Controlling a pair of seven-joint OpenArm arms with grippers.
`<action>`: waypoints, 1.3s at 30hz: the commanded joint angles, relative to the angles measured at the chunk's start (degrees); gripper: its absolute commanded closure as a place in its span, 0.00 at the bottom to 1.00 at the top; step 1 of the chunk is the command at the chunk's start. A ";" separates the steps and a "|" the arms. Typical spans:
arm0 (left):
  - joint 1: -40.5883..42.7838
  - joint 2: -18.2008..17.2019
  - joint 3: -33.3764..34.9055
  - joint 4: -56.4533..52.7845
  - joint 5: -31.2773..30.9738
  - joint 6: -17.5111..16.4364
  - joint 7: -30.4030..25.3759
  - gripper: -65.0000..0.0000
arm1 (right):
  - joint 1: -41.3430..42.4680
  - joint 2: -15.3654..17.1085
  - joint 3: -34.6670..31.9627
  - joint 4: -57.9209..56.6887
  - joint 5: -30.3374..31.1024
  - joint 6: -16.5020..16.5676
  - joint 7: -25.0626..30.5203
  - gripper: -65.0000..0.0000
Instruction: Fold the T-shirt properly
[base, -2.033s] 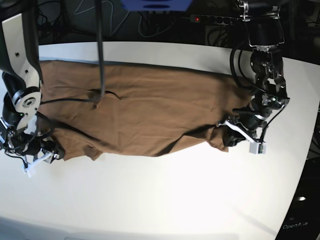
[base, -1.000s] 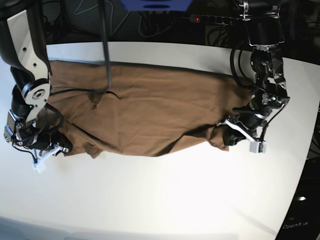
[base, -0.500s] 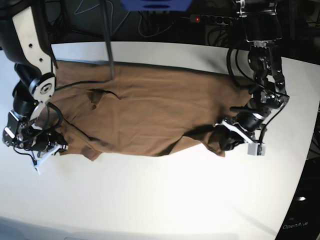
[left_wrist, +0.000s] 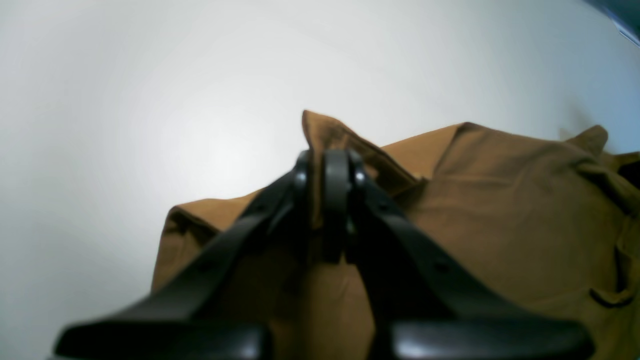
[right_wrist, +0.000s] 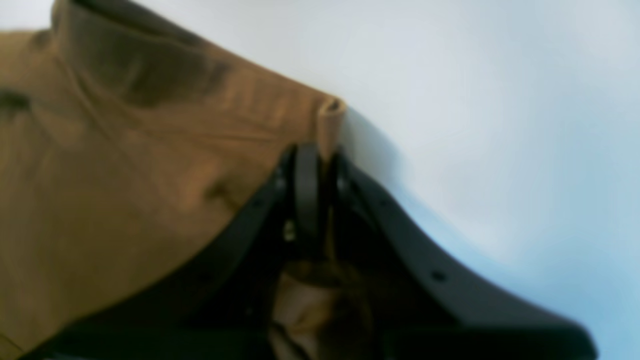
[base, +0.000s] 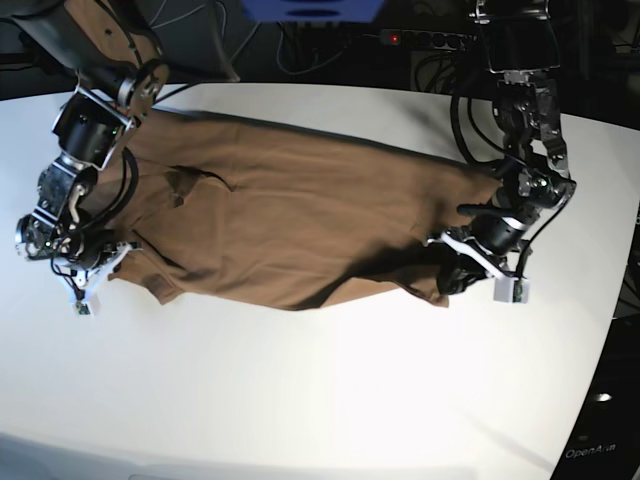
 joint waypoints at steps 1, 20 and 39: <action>-0.47 -0.25 -0.16 1.02 -1.06 -0.35 -1.50 0.95 | 0.24 0.18 -0.91 3.22 0.70 0.14 0.64 0.95; 4.19 -0.25 -0.33 5.94 -1.15 -0.35 -1.41 0.95 | -17.08 -1.75 -11.11 26.78 0.70 0.14 6.36 0.95; 8.68 -0.69 -5.61 8.67 -1.23 -1.14 -1.33 0.95 | -31.14 4.23 -10.67 27.13 0.52 0.14 24.91 0.95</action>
